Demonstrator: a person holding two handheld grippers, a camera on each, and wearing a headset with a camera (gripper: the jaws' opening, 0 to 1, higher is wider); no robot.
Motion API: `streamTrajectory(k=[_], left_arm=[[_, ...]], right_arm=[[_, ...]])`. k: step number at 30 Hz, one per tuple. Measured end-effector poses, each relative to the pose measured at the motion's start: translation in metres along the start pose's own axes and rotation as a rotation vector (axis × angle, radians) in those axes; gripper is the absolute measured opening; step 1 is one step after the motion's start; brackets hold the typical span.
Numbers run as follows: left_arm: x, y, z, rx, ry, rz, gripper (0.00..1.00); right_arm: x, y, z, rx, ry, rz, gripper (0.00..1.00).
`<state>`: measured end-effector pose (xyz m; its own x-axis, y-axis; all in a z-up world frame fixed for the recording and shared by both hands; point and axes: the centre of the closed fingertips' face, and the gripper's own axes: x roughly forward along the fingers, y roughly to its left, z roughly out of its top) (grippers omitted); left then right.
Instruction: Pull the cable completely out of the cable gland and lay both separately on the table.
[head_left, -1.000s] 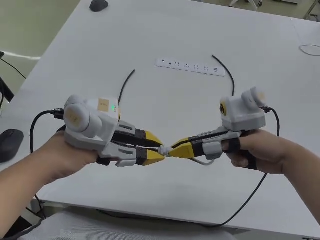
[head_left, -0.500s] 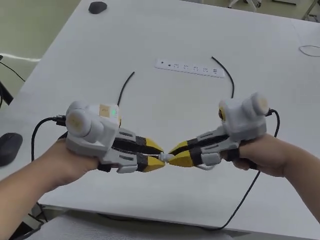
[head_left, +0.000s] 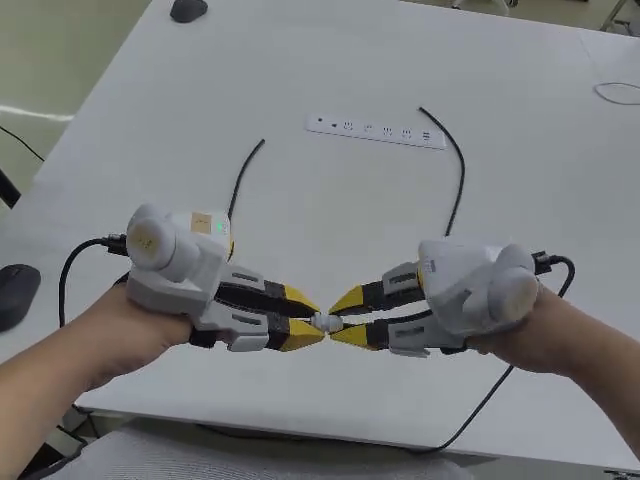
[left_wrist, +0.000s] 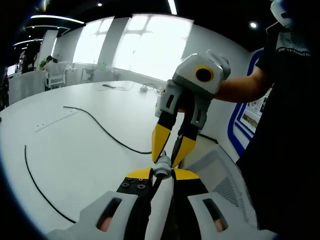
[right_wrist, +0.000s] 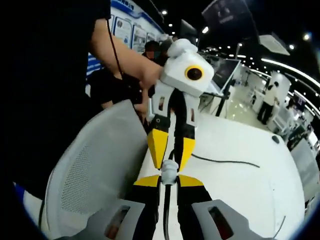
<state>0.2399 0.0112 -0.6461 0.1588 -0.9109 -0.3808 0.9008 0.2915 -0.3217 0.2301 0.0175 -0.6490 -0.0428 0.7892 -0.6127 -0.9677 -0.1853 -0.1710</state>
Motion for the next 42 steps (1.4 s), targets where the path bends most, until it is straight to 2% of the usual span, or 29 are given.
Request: streamTrajectory(k=[1,4,7,12,15,19,23,24,25,26,27,28,30,31,32,33,34,36,37,38,42], left_arm=[[0.0,0.001,0.0,-0.009,-0.003,0.005,0.15],[-0.002,0.001,0.001,-0.02,-0.009,0.007,0.15],[-0.004,0.001,0.001,-0.022,-0.015,0.009,0.15],[-0.005,-0.001,0.002,-0.024,-0.022,0.014,0.15],[-0.005,-0.002,0.002,-0.021,-0.017,0.013,0.15],[-0.005,-0.003,0.001,-0.013,-0.017,0.011,0.15],[-0.006,-0.004,0.0,-0.007,-0.013,0.008,0.15],[-0.006,-0.004,-0.001,-0.006,-0.012,0.008,0.15],[-0.007,-0.005,-0.001,-0.004,-0.012,0.008,0.15],[-0.007,-0.005,-0.001,-0.003,-0.012,0.008,0.15],[-0.007,-0.005,-0.001,0.003,-0.012,0.01,0.15],[-0.007,-0.005,-0.001,0.005,-0.012,0.009,0.15],[-0.007,-0.006,0.0,0.013,-0.014,0.007,0.15],[-0.007,-0.006,0.0,0.018,-0.013,0.007,0.15],[-0.007,-0.007,0.0,0.025,-0.011,0.006,0.15],[-0.006,-0.007,0.0,0.03,-0.011,0.006,0.15],[-0.006,-0.007,0.001,0.036,-0.012,0.005,0.15],[-0.007,-0.007,0.001,0.039,-0.012,0.005,0.15],[-0.007,-0.007,0.002,0.044,-0.012,0.005,0.15],[-0.006,-0.007,0.002,0.047,-0.011,0.004,0.15],[-0.006,-0.008,0.003,0.053,-0.009,0.003,0.15]], right_arm=[[0.0,-0.002,0.0,-0.043,0.009,-0.03,0.07],[0.001,-0.002,0.001,-0.1,0.027,-0.077,0.07],[0.002,-0.001,0.003,-0.11,0.027,-0.093,0.07],[0.002,-0.004,0.004,-0.088,0.013,-0.106,0.07],[0.002,-0.004,0.003,-0.029,0.009,-0.1,0.08],[0.002,-0.004,0.003,0.014,-0.006,-0.088,0.08],[-0.002,-0.003,0.001,0.133,-0.037,-0.055,0.09],[-0.003,-0.002,0.0,0.176,-0.041,-0.038,0.12],[-0.004,0.005,-0.003,0.296,-0.043,0.019,0.15],[-0.006,0.003,-0.006,0.362,-0.044,0.031,0.17],[-0.009,-0.005,-0.007,0.367,-0.062,0.015,0.18],[-0.011,-0.009,-0.005,0.398,-0.089,0.024,0.16],[-0.016,-0.007,-0.001,0.538,-0.139,0.088,0.16],[-0.017,-0.011,-0.001,0.61,-0.162,0.105,0.18],[-0.017,-0.015,-0.002,0.629,-0.179,0.11,0.18],[-0.018,-0.013,0.001,0.678,-0.206,0.159,0.18],[-0.018,-0.013,0.001,0.72,-0.212,0.188,0.17],[-0.017,-0.015,0.008,0.795,-0.262,0.222,0.18],[-0.016,-0.011,0.012,0.876,-0.29,0.274,0.19],[-0.015,-0.008,0.011,0.901,-0.286,0.307,0.19],[-0.006,-0.004,0.008,0.891,-0.291,0.324,0.18]])
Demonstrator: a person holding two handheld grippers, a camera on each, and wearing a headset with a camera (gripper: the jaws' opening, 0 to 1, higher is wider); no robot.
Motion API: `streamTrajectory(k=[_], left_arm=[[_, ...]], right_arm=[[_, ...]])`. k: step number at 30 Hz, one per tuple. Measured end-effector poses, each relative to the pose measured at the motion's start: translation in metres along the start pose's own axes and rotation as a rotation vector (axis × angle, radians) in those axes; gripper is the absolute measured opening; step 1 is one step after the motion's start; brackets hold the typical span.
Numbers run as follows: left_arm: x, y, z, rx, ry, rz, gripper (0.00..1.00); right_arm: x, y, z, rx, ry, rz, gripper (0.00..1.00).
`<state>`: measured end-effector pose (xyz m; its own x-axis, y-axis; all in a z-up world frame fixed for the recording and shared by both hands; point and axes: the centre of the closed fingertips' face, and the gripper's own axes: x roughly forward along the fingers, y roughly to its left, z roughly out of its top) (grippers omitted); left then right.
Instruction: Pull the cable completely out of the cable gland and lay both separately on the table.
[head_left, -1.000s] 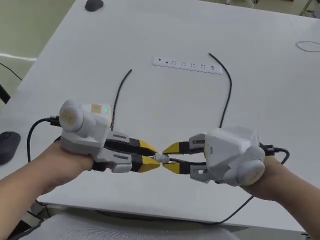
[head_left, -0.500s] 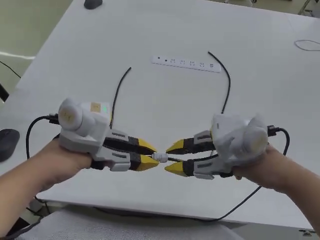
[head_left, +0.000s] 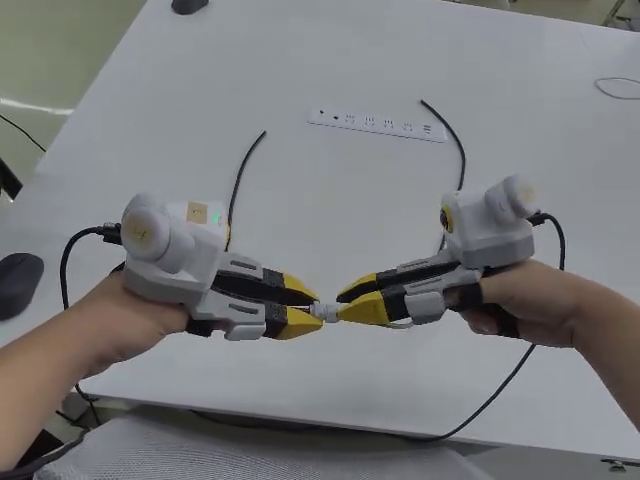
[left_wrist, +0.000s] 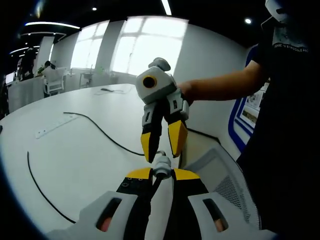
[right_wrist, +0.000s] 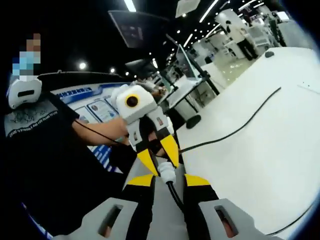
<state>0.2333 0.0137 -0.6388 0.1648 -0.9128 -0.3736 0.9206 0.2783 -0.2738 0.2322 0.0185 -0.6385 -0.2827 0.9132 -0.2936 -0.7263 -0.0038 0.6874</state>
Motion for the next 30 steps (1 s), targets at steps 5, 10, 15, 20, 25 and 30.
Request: streamTrajectory(k=[5,10,15,20,25,30], left_arm=[[0.0,-0.0004,0.0007,0.008,-0.002,0.0,0.15],[0.0015,0.0017,-0.0013,0.033,0.011,-0.001,0.15],[0.0034,0.0014,-0.0026,0.035,0.019,-0.006,0.15],[0.0049,0.0008,-0.0047,0.028,0.026,-0.011,0.15],[0.0049,0.0042,-0.0056,0.011,0.03,-0.004,0.15],[0.0043,0.0036,-0.0069,-0.001,0.03,-0.008,0.15]], right_arm=[[0.0038,0.0031,-0.0005,0.015,-0.016,0.022,0.13],[0.0045,0.0054,-0.002,0.027,-0.014,0.046,0.09],[0.0036,0.0045,-0.0038,0.044,-0.004,0.054,0.09],[0.0047,0.0058,-0.0077,-0.012,0.026,0.041,0.08],[0.0044,0.0023,-0.0056,-0.191,0.035,-0.024,0.08],[0.0054,0.001,-0.0075,-0.442,0.084,-0.131,0.07]])
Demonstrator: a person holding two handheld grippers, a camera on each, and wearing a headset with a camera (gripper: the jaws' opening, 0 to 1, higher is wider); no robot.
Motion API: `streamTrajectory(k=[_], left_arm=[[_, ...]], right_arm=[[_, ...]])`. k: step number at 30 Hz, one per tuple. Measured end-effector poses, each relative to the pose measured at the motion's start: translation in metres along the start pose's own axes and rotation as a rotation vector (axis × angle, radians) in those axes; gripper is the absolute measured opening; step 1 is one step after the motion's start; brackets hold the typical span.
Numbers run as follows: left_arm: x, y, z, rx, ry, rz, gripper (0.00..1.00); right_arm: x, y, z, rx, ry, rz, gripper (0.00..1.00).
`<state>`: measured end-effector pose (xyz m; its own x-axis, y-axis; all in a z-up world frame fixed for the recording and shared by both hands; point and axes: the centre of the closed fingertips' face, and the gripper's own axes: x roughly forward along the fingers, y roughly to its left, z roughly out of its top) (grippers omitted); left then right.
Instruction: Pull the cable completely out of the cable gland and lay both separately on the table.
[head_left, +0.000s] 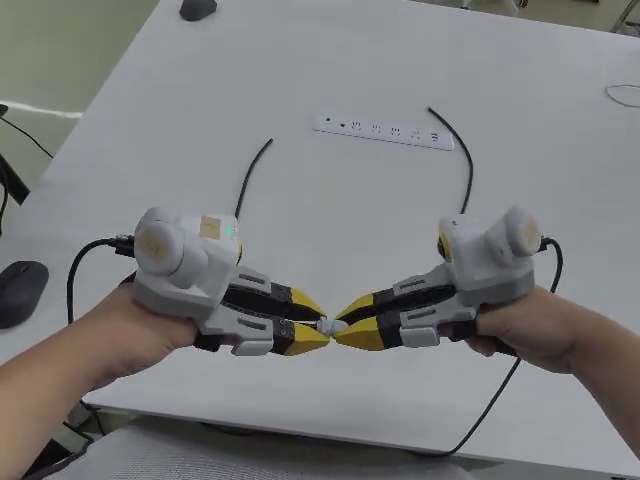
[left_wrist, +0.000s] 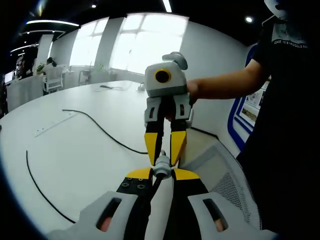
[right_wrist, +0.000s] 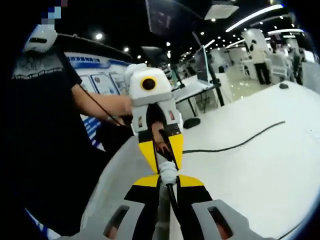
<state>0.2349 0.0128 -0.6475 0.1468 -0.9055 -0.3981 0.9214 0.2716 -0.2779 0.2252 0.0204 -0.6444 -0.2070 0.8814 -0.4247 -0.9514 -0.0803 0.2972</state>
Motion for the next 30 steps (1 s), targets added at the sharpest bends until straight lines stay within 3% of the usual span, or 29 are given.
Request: streamTrajectory(k=[5,9,15,22,26,30], left_arm=[[0.002,-0.005,-0.005,-0.005,0.011,-0.01,0.15],[0.004,-0.005,-0.006,-0.027,-0.001,-0.007,0.15],[0.003,-0.002,-0.007,-0.034,-0.003,0.007,0.15],[0.001,-0.003,-0.008,-0.024,0.003,0.011,0.15],[0.001,-0.004,-0.008,-0.02,0.006,0.014,0.15],[0.002,-0.006,-0.008,-0.024,0.009,0.013,0.15]], right_arm=[[0.003,0.002,-0.011,-0.295,0.099,-0.094,0.07],[0.003,0.002,-0.013,-0.423,0.161,-0.17,0.07],[0.006,-0.001,-0.015,-0.547,0.205,-0.264,0.07],[0.008,0.0,-0.013,-0.498,0.171,-0.278,0.08],[0.007,-0.001,-0.013,-0.388,0.16,-0.28,0.08],[0.006,0.0,-0.014,-0.396,0.16,-0.277,0.08]])
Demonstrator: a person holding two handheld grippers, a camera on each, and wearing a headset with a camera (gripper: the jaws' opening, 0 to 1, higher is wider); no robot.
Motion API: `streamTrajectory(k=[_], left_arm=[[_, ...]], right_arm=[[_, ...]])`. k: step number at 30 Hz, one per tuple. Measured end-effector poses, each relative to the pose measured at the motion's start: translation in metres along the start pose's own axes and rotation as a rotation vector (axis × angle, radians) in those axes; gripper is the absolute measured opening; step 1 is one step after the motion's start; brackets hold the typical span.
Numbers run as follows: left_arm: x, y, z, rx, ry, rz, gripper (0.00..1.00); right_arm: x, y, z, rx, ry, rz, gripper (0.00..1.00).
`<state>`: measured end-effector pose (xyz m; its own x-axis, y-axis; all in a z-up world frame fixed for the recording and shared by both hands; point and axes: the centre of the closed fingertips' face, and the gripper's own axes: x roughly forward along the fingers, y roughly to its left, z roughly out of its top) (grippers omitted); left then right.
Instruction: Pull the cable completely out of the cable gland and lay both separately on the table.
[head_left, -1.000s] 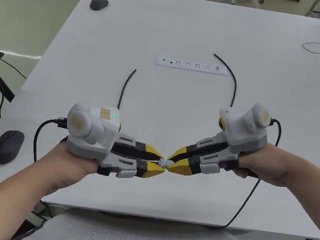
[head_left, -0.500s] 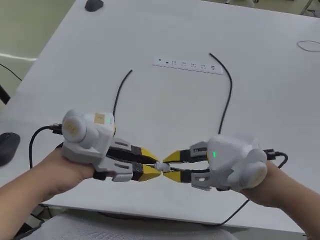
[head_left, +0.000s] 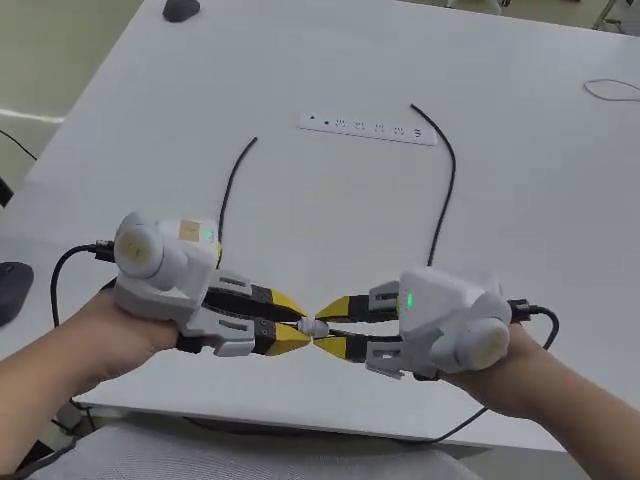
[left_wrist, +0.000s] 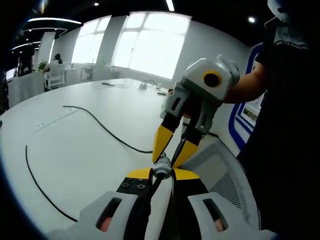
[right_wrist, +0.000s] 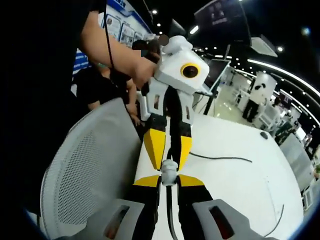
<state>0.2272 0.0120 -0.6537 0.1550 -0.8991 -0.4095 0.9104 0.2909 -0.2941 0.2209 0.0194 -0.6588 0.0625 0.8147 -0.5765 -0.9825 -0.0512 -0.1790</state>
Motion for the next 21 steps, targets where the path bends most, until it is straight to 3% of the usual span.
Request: streamTrajectory(k=[7,10,17,19,21], left_arm=[[0.0,-0.001,0.001,0.01,-0.001,0.004,0.15],[0.0,-0.001,0.004,0.016,-0.009,0.008,0.15],[0.0,0.002,0.008,0.022,-0.024,0.033,0.15],[0.0,0.003,0.009,0.025,-0.026,0.043,0.15],[0.001,0.003,0.009,0.028,-0.026,0.046,0.15]], right_arm=[[-0.002,0.001,0.0,0.023,0.003,-0.001,0.08],[-0.005,-0.001,0.003,0.068,-0.007,-0.014,0.11],[-0.03,-0.013,-0.003,0.237,0.001,-0.137,0.22],[-0.036,-0.018,-0.014,0.265,0.042,-0.208,0.21],[-0.038,-0.02,-0.017,0.277,0.035,-0.253,0.18]])
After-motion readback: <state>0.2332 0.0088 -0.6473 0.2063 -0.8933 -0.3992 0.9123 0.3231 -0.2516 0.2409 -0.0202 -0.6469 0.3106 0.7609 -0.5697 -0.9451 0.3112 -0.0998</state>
